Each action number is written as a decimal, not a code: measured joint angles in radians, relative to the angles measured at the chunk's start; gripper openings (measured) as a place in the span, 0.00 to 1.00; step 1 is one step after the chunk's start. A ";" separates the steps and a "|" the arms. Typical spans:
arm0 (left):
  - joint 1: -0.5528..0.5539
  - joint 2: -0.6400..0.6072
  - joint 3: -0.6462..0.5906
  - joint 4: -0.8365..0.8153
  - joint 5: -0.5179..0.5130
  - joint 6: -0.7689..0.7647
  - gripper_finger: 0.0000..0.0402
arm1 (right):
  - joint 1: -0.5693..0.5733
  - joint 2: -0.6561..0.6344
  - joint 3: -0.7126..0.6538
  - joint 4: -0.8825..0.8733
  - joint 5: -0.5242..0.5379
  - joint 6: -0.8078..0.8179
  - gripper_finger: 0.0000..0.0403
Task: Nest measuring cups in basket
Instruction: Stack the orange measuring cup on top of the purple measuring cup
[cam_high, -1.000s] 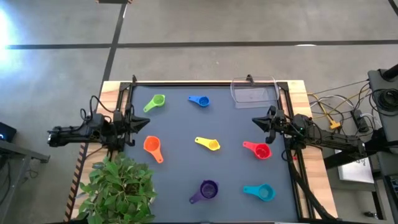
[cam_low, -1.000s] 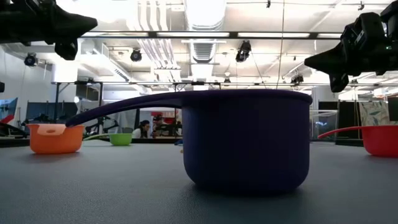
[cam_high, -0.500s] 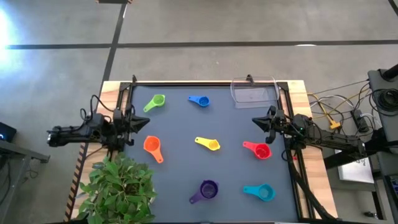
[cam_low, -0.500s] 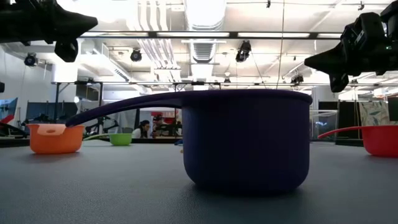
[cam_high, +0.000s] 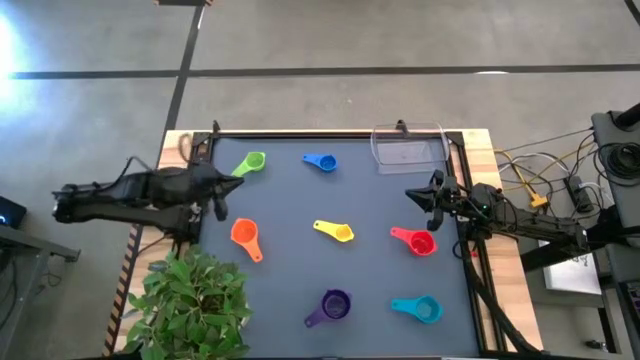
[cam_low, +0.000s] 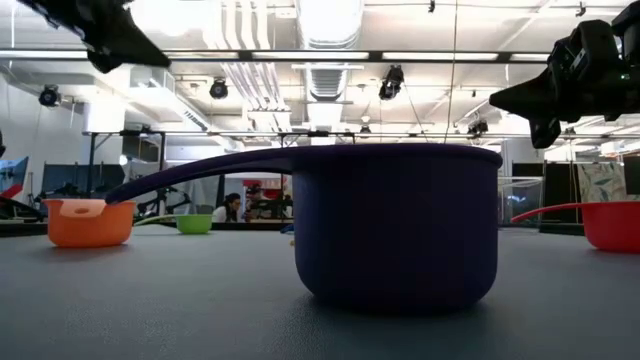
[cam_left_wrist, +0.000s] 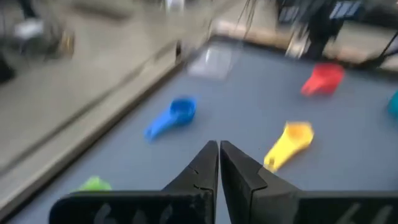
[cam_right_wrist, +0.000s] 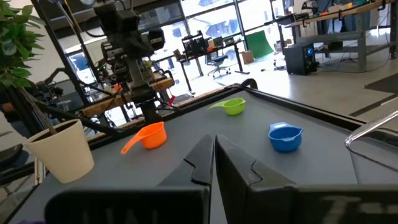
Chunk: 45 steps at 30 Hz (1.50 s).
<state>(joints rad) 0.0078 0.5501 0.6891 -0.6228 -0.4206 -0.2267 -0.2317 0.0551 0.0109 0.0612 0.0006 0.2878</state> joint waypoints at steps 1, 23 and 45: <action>0.000 0.032 0.017 -0.024 0.000 -0.019 0.00 | 0.000 0.000 0.000 0.000 0.000 0.000 0.02; -0.002 0.180 -0.205 -0.024 0.203 -0.588 0.00 | 0.000 0.000 0.000 -0.001 0.000 0.000 0.02; -0.063 0.525 0.054 -0.116 0.116 -0.811 0.01 | 0.000 0.000 0.000 -0.001 0.000 0.000 0.02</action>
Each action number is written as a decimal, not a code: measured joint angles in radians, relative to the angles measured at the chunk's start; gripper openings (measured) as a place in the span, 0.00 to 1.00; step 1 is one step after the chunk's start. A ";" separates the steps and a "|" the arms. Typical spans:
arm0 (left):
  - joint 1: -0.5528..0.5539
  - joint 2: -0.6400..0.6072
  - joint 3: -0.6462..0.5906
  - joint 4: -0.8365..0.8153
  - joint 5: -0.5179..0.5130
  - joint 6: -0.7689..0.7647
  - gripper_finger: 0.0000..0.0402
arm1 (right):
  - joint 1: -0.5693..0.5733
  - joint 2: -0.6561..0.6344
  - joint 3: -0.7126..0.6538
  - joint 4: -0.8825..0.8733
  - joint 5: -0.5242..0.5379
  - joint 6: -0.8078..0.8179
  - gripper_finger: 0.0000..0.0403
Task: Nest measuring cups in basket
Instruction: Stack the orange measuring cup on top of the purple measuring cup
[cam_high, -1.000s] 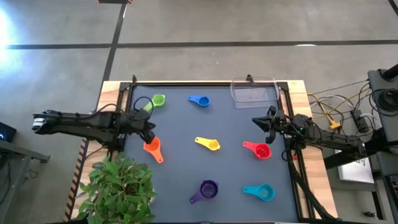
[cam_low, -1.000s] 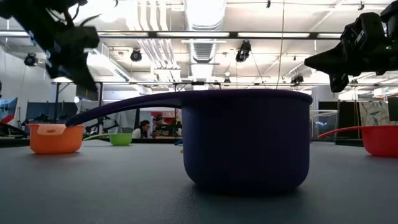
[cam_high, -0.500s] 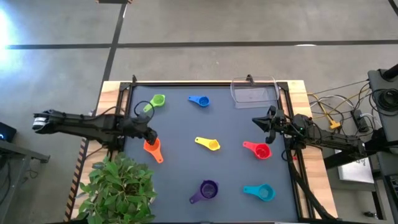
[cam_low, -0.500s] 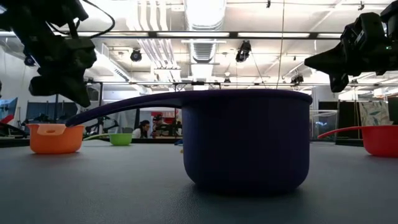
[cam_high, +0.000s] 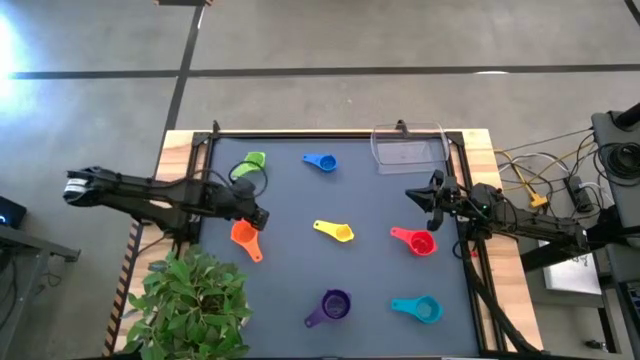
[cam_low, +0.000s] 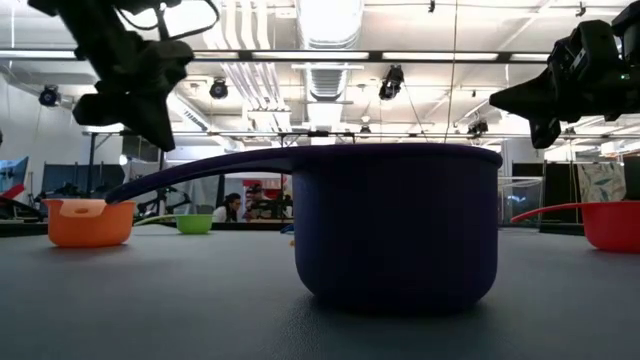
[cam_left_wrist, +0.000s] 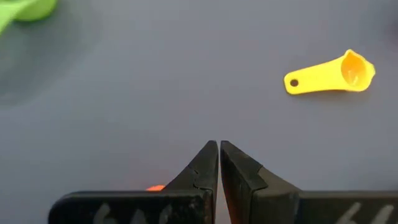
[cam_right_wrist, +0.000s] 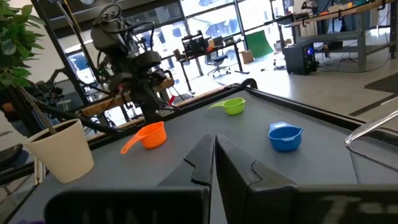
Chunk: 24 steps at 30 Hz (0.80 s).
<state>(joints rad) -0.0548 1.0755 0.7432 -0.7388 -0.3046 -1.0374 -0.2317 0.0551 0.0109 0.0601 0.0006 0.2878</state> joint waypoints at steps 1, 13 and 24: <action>-0.010 0.024 0.011 0.000 0.000 -0.008 0.02 | 0.000 0.000 0.000 0.000 0.000 0.000 0.02; -0.095 0.276 0.169 -0.075 0.008 -0.146 0.33 | 0.000 0.000 0.000 0.000 0.000 0.000 0.02; -0.166 0.414 0.221 -0.221 0.050 -0.326 0.52 | 0.000 0.000 0.000 0.000 0.000 0.000 0.02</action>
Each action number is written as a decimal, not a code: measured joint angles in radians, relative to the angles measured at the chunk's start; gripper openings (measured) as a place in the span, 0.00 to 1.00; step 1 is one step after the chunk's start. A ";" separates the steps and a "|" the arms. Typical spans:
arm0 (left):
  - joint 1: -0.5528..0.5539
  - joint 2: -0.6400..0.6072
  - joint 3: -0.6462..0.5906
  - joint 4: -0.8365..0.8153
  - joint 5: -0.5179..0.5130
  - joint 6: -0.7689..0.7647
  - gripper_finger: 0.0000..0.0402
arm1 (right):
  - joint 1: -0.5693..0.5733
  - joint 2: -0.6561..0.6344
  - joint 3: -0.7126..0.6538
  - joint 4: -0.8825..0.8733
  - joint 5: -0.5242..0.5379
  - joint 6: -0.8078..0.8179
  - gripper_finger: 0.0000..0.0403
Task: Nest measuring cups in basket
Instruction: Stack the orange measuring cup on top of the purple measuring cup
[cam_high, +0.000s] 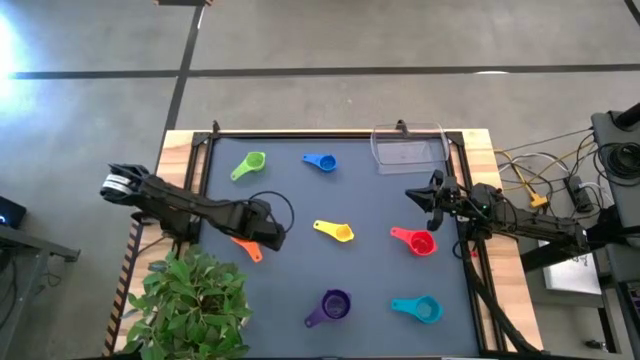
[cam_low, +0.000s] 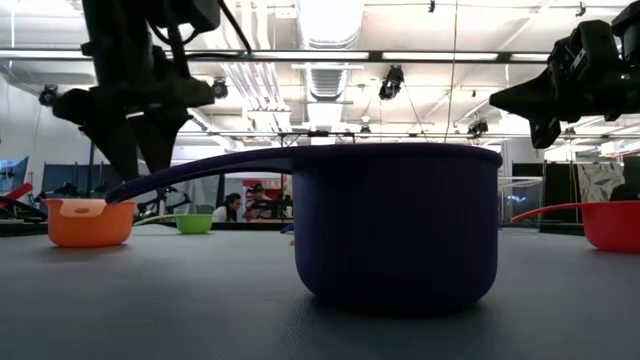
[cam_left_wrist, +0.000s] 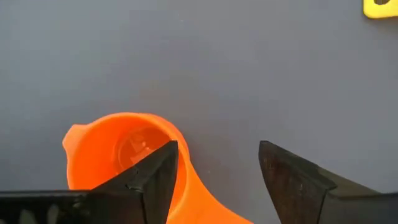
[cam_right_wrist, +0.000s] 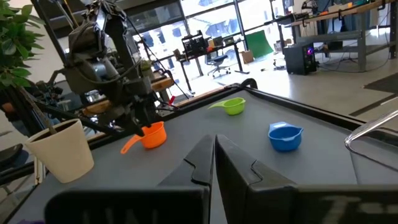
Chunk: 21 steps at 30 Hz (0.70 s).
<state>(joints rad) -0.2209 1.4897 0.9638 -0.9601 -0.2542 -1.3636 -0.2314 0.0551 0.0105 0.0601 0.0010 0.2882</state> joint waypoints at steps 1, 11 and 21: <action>-0.005 -0.001 0.000 -0.001 0.003 -0.013 0.52 | 0.000 0.000 0.000 0.000 0.000 0.000 0.02; -0.022 -0.004 -0.031 -0.060 0.006 -0.136 0.45 | 0.000 0.000 0.000 -0.002 0.000 0.000 0.02; -0.021 -0.004 -0.100 0.039 0.004 -0.132 0.33 | 0.000 0.000 0.000 -0.002 0.000 0.000 0.02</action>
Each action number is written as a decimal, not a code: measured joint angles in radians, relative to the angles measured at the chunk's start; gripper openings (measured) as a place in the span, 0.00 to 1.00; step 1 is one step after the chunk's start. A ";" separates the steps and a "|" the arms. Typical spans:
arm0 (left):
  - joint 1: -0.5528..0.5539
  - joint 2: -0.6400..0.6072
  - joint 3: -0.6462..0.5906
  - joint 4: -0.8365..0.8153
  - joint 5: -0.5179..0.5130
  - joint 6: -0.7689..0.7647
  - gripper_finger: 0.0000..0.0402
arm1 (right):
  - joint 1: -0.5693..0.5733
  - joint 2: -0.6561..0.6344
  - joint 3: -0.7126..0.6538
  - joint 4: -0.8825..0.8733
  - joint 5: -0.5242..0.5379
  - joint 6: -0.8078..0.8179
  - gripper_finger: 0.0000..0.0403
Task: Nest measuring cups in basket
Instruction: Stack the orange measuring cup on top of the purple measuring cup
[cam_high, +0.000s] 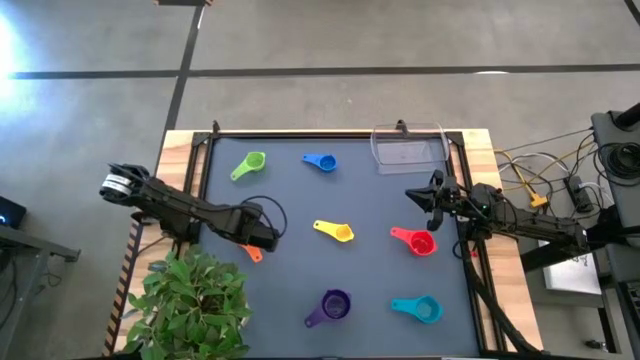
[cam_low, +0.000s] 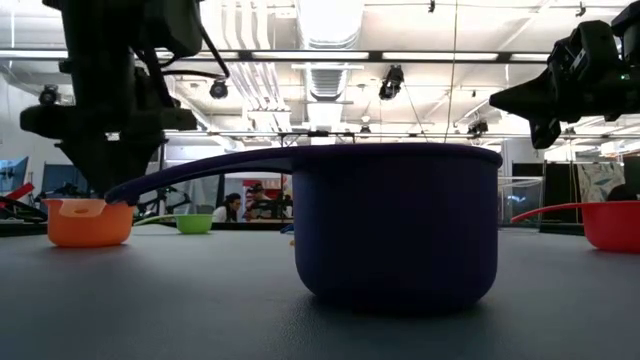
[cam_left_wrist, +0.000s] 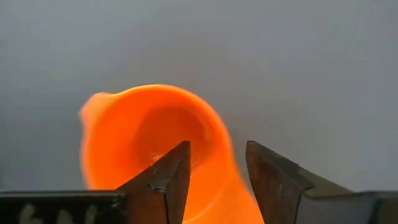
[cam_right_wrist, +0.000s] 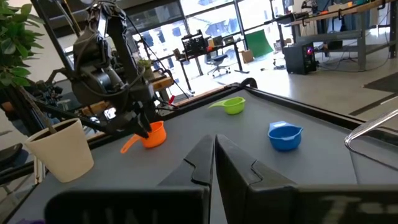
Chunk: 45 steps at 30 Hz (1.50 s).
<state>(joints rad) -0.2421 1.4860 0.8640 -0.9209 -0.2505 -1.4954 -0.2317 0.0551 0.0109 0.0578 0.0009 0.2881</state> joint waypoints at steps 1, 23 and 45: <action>0.000 0.000 -0.006 0.019 -0.001 0.007 0.32 | 0.000 0.000 0.000 0.000 0.000 0.000 0.02; -0.011 0.006 0.215 0.130 -0.031 0.516 0.00 | 0.000 0.000 0.000 0.000 0.000 0.000 0.02; -0.146 0.832 1.440 -0.340 0.113 1.049 0.00 | 0.000 0.000 0.000 0.000 0.000 0.000 0.02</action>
<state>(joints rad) -0.3885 2.3182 2.3043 -1.2606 -0.1376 -0.4460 -0.2314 0.0550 0.0107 0.0576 0.0013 0.2881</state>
